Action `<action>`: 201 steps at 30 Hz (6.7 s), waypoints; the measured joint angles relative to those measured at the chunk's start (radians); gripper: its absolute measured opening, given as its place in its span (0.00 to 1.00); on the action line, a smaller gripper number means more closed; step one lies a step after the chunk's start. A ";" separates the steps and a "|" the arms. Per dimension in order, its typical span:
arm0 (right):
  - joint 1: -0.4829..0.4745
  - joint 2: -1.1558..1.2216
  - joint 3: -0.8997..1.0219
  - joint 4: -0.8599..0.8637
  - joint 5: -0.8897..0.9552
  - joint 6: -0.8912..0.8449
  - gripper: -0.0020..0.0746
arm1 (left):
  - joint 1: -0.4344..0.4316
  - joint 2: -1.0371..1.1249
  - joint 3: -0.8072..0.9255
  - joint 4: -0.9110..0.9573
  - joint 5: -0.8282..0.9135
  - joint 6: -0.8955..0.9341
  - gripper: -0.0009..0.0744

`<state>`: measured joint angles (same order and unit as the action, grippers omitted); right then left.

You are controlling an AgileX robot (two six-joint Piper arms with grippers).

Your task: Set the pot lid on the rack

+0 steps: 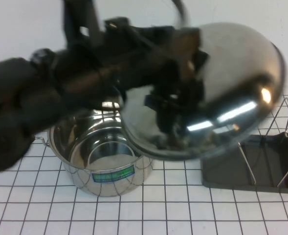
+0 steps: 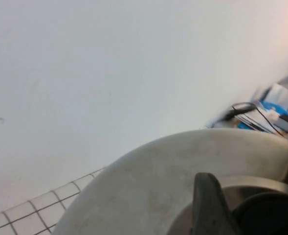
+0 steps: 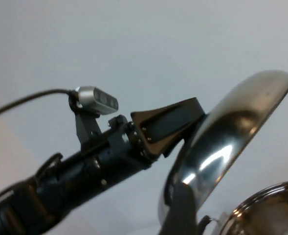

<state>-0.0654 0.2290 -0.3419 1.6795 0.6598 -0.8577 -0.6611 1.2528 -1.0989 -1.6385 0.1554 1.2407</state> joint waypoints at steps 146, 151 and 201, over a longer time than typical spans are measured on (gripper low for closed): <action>0.178 0.763 -0.378 -0.014 -0.244 -0.771 0.37 | -0.229 -0.039 -0.082 1.508 0.650 -1.117 0.01; 0.178 0.630 -0.378 -0.259 -0.094 -0.675 0.08 | -0.229 -0.082 -0.082 1.713 0.715 -1.294 0.01; 0.178 -0.002 0.032 -1.030 -0.044 -0.197 0.02 | -0.229 -0.820 0.771 2.341 0.200 -1.730 0.01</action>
<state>0.1123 0.2267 -0.3104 0.6496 0.6161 -1.0548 -0.8898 0.4328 -0.3281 0.7027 0.3554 -0.4895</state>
